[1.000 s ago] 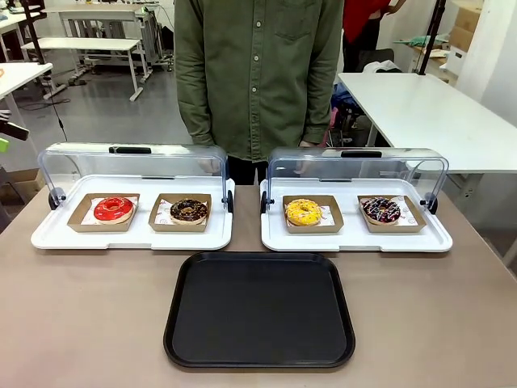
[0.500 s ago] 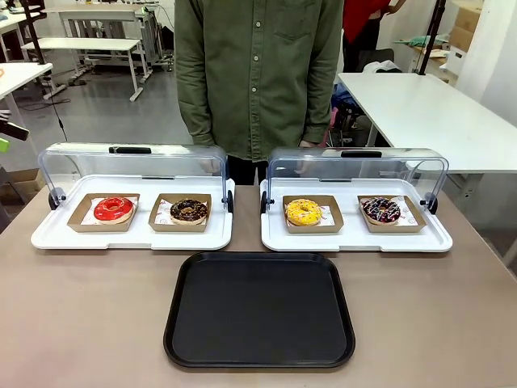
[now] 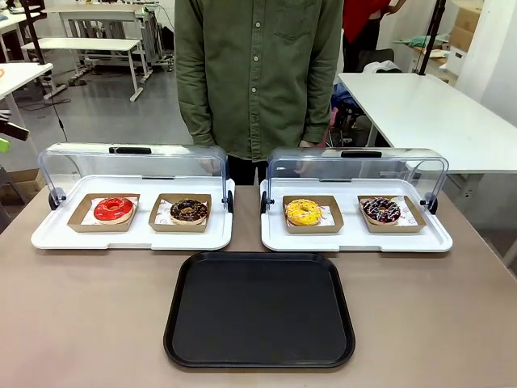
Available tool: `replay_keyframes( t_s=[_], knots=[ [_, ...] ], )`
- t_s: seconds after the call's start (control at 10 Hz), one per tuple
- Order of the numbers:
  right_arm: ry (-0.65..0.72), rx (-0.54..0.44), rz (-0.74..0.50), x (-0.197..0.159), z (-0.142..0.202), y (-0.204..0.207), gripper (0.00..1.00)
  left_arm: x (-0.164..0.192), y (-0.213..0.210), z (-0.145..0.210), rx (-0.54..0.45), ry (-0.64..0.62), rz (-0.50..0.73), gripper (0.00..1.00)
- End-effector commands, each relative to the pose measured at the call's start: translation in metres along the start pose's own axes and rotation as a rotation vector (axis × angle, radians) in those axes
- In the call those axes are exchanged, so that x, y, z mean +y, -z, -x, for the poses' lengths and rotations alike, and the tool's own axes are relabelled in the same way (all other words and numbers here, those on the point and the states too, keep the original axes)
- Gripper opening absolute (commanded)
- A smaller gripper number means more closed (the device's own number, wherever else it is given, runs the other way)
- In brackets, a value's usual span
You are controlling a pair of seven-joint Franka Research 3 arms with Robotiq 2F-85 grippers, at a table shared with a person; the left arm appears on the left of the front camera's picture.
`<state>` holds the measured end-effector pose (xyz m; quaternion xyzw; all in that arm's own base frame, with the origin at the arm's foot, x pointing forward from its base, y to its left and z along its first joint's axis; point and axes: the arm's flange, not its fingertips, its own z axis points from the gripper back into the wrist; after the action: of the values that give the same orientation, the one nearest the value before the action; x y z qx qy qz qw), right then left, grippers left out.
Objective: Move the second donut from the left to the tray.
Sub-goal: Pick up the Paper togo box containing the Donut indicated by the person and place it on the Handle tray.
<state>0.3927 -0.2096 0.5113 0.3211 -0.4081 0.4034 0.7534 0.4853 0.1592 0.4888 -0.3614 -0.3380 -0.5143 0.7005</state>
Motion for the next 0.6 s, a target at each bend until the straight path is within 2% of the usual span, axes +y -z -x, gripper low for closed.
replay_keyframes(
  t_s=[0.0, 0.5],
  knots=[
    [-0.007, -0.025, 0.001, 0.0031, -0.0017, 0.0018, 1.00, -0.0004, 0.0001, -0.0014, -0.001, -0.008, 0.000, 1.00],
    [-0.007, -0.025, 0.001, 0.0031, -0.0017, 0.0018, 1.00, -0.0004, 0.0001, -0.0014, -0.001, -0.008, 0.000, 1.00]
  ],
)
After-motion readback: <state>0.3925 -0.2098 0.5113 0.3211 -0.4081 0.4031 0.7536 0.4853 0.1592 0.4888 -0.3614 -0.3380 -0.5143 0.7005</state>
